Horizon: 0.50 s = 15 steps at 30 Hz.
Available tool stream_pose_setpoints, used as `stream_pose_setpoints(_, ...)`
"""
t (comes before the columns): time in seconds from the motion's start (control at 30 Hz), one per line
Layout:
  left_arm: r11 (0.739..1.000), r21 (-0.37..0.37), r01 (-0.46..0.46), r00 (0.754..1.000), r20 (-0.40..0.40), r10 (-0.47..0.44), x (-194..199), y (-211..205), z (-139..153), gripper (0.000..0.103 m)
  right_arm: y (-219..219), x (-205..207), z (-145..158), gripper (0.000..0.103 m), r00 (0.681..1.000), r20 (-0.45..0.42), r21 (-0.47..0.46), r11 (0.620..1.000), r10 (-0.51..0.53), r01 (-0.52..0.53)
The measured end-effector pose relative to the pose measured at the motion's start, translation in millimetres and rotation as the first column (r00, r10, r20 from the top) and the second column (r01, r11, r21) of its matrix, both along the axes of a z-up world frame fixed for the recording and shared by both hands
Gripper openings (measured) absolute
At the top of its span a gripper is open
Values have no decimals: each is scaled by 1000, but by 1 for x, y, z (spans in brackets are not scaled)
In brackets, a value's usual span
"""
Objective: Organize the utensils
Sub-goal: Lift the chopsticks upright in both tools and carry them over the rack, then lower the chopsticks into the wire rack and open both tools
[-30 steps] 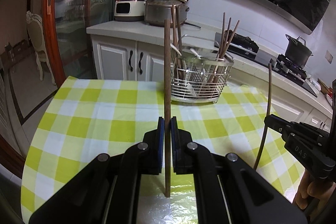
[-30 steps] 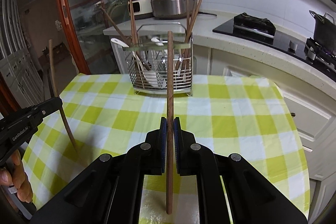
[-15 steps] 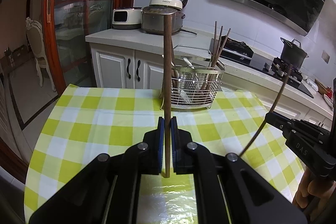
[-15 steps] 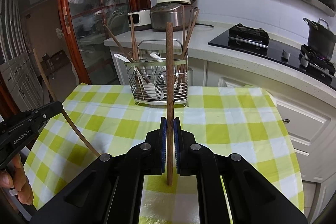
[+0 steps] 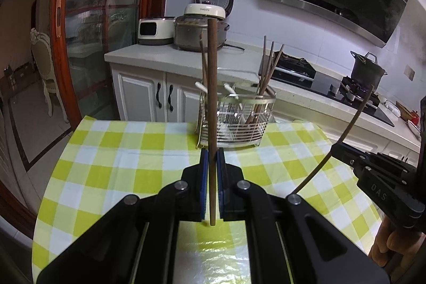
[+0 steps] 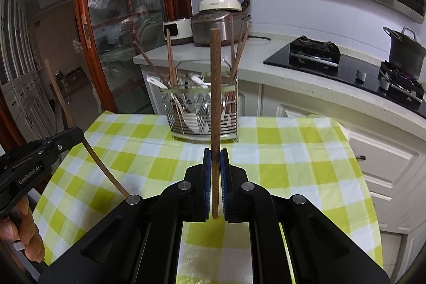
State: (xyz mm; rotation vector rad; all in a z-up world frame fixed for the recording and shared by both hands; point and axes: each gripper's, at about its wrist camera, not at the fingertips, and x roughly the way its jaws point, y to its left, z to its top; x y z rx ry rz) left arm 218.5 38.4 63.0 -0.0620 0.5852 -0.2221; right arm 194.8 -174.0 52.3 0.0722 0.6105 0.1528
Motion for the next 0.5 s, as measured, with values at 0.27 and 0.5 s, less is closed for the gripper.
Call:
stream_pose_setpoints(0.27, 1000, -13, 27, 997, 72, -26, 15, -9, 43, 7, -8, 22, 47, 8, 998, 58, 25, 999, 24, -26)
stream_pose_setpoints(0.5, 1000, -15, 26, 982, 185, -23, 40, -18, 101, 7, -10, 49, 98, 8, 990, 133, 19, 999, 37, -40)
